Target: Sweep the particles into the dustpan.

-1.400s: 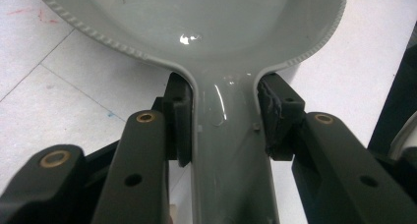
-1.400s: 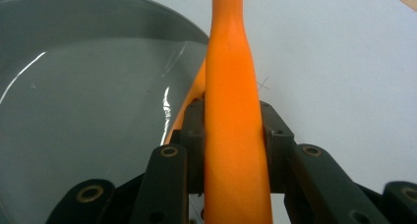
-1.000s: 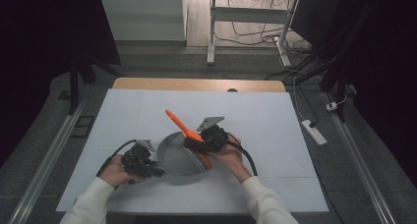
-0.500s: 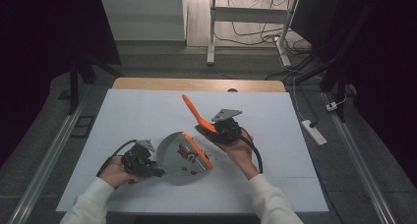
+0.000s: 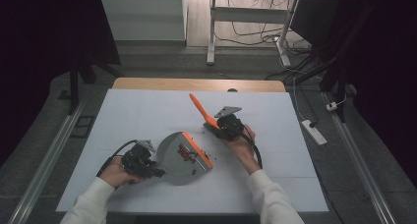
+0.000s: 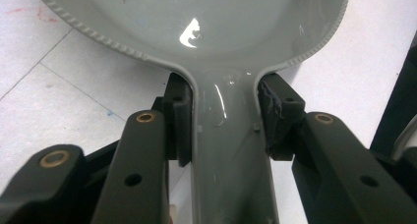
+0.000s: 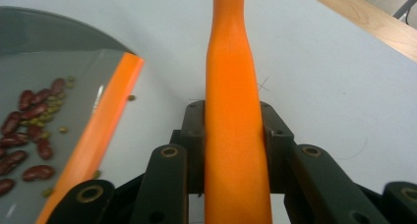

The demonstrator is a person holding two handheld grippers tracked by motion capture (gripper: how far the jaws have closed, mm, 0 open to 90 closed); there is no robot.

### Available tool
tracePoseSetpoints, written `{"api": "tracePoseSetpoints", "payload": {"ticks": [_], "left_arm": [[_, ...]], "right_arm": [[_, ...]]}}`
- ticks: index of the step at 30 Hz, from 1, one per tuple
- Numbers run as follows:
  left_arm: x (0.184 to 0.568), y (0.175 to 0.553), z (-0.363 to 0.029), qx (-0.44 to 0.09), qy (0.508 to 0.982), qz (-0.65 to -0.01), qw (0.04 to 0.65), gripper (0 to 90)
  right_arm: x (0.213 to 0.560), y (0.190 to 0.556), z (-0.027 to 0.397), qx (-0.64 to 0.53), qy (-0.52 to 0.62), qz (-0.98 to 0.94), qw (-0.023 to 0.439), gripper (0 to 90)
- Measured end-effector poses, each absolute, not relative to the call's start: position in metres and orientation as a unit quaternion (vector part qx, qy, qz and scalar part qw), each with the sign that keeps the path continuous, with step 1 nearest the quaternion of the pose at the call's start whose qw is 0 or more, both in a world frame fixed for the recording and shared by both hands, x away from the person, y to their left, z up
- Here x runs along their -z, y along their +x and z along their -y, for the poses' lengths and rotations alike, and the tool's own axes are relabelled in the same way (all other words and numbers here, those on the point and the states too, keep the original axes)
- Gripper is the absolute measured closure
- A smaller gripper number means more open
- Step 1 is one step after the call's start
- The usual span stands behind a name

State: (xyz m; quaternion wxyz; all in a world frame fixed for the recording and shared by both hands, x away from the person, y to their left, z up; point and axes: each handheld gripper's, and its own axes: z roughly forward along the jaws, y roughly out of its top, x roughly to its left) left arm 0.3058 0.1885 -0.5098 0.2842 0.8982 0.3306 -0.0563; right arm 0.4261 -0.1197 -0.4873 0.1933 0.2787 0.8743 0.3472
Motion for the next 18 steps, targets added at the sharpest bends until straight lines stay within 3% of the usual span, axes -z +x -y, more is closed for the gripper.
{"api": "tracePoseSetpoints", "payload": {"ticks": [14,18], "left_arm": [[0.51,0.306,-0.189,0.057,0.899,-0.33,0.283,61.4],[0.51,0.306,-0.189,0.057,0.899,-0.33,0.284,61.4]], "right_arm": [[0.493,0.415,0.099,-0.344,0.255,-0.888,0.167,70.1],[0.494,0.411,0.091,-0.357,0.245,-0.89,0.14,70.1]]}}
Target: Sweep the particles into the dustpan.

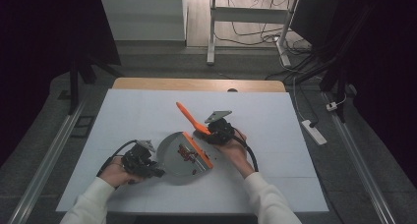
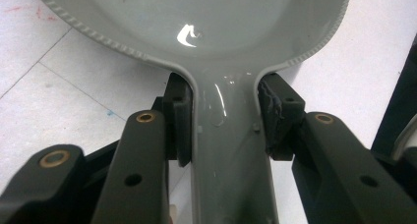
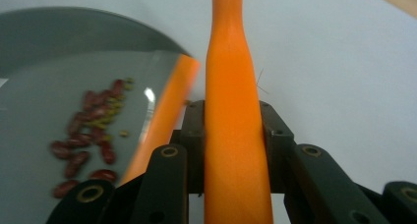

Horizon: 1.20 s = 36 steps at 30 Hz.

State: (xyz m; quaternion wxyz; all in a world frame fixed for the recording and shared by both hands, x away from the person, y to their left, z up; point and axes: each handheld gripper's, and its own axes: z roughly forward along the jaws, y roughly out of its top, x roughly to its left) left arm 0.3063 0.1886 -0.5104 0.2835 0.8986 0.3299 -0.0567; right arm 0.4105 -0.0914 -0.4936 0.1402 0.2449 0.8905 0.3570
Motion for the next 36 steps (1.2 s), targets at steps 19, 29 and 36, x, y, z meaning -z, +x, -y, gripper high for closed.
{"api": "tracePoseSetpoints", "payload": {"ticks": [19,29,36], "left_arm": [[0.511,0.305,-0.187,0.05,0.901,-0.327,0.28,61.3],[0.511,0.303,-0.188,0.049,0.9,-0.327,0.284,61.3],[0.512,0.301,-0.188,0.05,0.9,-0.326,0.284,61.3]], "right_arm": [[0.467,0.395,0.099,-0.418,0.248,-0.866,0.118,70.1],[0.467,0.395,0.121,-0.4,0.273,-0.862,0.147,70.1],[0.471,0.39,0.135,-0.387,0.286,-0.862,0.16,70.1]]}}
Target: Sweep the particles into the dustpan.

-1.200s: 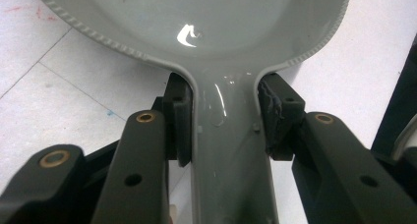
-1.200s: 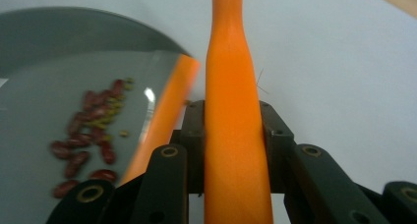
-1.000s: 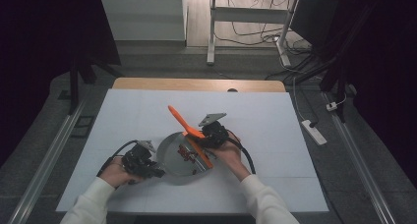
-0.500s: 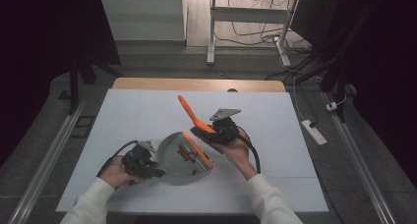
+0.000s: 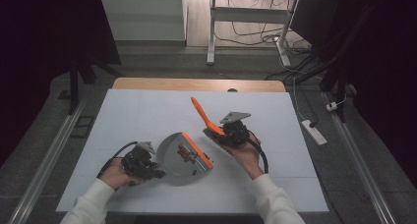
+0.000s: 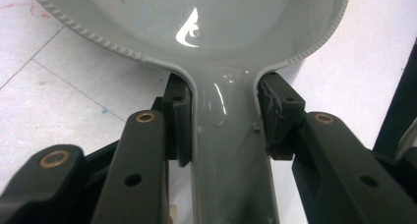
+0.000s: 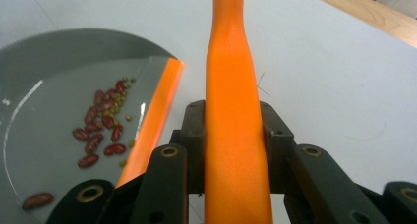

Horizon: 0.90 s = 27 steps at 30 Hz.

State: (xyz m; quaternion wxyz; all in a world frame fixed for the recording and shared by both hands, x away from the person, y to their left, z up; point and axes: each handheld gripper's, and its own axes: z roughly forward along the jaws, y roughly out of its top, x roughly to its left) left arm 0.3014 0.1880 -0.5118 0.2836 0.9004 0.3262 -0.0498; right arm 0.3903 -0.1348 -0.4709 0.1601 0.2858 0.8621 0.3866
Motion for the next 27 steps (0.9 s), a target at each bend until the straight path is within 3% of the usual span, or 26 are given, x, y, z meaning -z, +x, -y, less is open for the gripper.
{"api": "tracePoseSetpoints", "payload": {"ticks": [11,27], "left_arm": [[0.511,0.295,-0.187,0.05,0.903,-0.321,0.282,61.3],[0.514,0.29,-0.182,0.05,0.905,-0.318,0.28,61.3]], "right_arm": [[0.481,0.383,0.151,-0.37,0.308,-0.861,0.166,70.0],[0.495,0.366,0.124,-0.372,0.303,-0.863,0.156,69.8]]}}
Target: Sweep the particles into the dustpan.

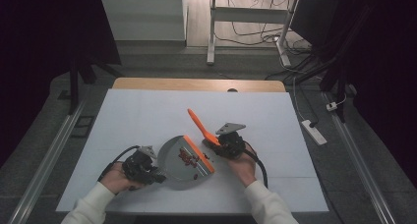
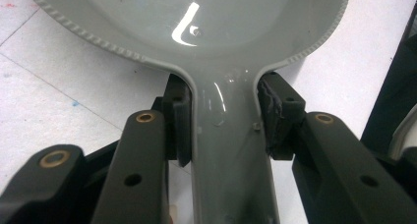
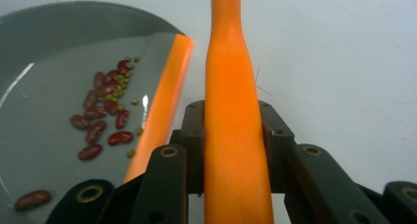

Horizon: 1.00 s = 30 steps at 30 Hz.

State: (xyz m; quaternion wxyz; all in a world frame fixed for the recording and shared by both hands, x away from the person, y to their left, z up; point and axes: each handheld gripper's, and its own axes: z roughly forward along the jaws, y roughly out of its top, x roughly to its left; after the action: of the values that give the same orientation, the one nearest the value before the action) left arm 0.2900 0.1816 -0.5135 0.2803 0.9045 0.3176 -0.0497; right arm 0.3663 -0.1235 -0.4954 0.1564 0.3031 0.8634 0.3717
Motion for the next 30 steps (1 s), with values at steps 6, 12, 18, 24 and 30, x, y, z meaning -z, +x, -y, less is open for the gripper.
{"api": "tracePoseSetpoints", "payload": {"ticks": [6,12,18,24,30], "left_arm": [[0.514,0.29,-0.182,0.05,0.905,-0.318,0.28,61.3],[0.514,0.29,-0.181,0.05,0.905,-0.317,0.279,61.3],[0.515,0.29,-0.181,0.05,0.906,-0.317,0.277,61.3],[0.515,0.29,-0.181,0.05,0.905,-0.317,0.278,61.3],[0.516,0.291,-0.181,0.05,0.906,-0.317,0.275,61.3]], "right_arm": [[0.496,0.36,0.113,-0.375,0.294,-0.866,0.15,69.8],[0.498,0.354,0.106,-0.386,0.291,-0.865,0.133,69.8],[0.497,0.348,0.1,-0.41,0.292,-0.856,0.112,69.8],[0.492,0.341,0.087,-0.441,0.268,-0.854,0.061,70.0],[0.485,0.348,0.103,-0.455,0.294,-0.837,0.077,70.1]]}}
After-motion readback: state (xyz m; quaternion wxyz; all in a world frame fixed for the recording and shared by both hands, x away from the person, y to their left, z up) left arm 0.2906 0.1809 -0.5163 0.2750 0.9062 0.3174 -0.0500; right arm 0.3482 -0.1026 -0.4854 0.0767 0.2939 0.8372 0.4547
